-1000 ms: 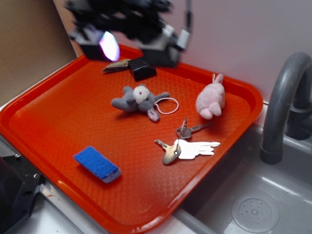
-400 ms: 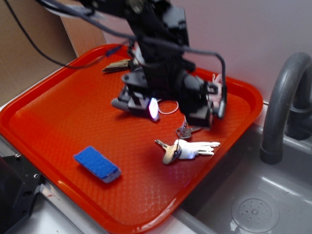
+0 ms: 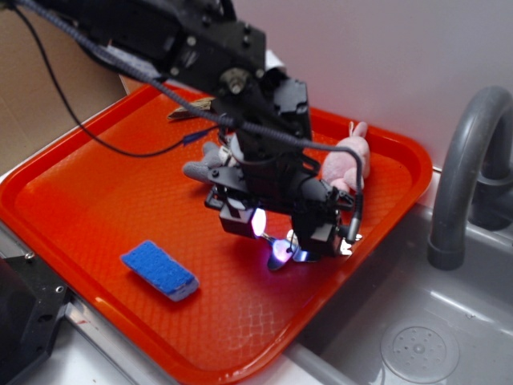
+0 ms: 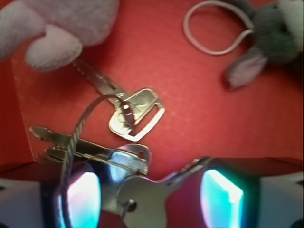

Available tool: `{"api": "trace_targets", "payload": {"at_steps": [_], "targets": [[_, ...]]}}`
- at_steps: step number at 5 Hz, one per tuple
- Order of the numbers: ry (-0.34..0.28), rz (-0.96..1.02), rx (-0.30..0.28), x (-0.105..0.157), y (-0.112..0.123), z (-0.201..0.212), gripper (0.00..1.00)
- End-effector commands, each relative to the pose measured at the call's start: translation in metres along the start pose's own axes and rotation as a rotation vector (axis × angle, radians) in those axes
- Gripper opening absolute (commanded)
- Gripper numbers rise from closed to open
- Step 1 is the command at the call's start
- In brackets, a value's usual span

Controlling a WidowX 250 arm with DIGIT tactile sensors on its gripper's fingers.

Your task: Grab the silver keys.

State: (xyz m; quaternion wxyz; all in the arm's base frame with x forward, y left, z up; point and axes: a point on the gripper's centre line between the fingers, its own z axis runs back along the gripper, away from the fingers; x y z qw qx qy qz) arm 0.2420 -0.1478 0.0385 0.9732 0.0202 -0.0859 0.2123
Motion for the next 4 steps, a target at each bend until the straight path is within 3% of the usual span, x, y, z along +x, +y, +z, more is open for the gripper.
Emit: {"api": "trace_targets", "payload": {"at_steps": [1, 2, 3, 4], "targets": [[-0.068, -0.012, -0.072, 0.017, 0.005, 0.015, 0.00], [-0.046, -0.069, -0.061, 0.024, 0.012, 0.031, 0.00], [-0.018, -0.147, -0.013, 0.039, 0.027, 0.062, 0.00], [-0.070, -0.170, 0.001, 0.053, 0.054, 0.096, 0.00]]}}
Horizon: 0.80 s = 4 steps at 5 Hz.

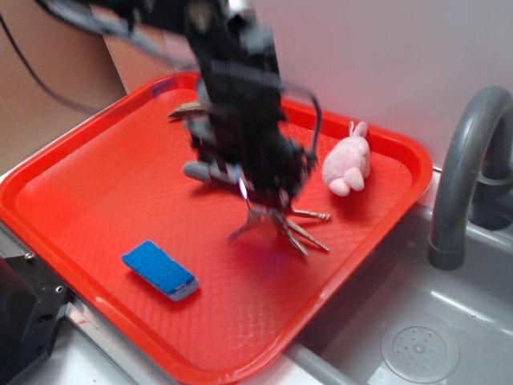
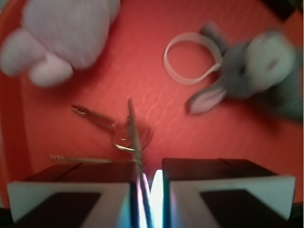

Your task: Grab the silver keys.

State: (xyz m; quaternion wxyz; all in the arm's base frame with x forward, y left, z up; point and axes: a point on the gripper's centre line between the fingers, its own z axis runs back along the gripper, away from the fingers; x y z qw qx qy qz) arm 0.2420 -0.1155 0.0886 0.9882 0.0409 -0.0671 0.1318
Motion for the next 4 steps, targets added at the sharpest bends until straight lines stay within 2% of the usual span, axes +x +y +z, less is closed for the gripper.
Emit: {"api": "trace_targets", "payload": {"at_steps": [1, 2, 3, 4], "targets": [[-0.108, -0.033, 0.034, 0.027, 0.054, 0.080, 0.00], [-0.053, -0.043, 0.016, 0.027, 0.085, 0.116, 0.00], [-0.020, -0.036, 0.025, 0.032, 0.097, 0.151, 0.00], [-0.046, -0.023, -0.002, 0.045, 0.099, 0.191, 0.00]]}}
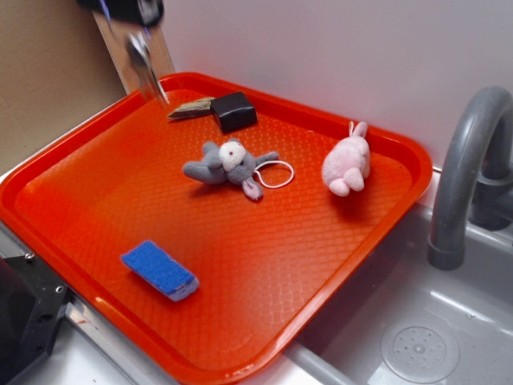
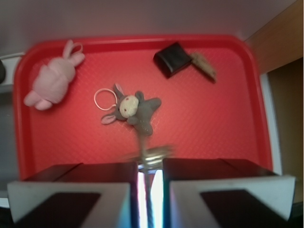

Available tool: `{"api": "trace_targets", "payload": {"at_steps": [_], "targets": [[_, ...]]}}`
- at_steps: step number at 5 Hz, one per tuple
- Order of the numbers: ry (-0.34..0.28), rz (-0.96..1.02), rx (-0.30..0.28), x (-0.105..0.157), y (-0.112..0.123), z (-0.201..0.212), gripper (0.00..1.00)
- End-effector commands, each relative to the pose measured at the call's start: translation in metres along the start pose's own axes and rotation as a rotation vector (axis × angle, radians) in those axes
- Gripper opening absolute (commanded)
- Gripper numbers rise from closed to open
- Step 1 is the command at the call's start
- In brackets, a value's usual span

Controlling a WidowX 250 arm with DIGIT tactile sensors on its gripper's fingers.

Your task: Grab the silver keys.

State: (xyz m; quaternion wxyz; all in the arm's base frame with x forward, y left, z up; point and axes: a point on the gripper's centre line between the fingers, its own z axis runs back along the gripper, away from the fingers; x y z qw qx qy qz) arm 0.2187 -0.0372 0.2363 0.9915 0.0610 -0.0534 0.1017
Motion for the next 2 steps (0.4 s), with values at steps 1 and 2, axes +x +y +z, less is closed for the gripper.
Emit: {"api": "trace_targets", "payload": {"at_steps": [1, 2], "targets": [[-0.073, 0.027, 0.001, 0.0291, 0.0043, 0.0590, 0.00], [-0.035, 0.005, 0.018, 0.0278, 0.0041, 0.0518, 0.00]]}}
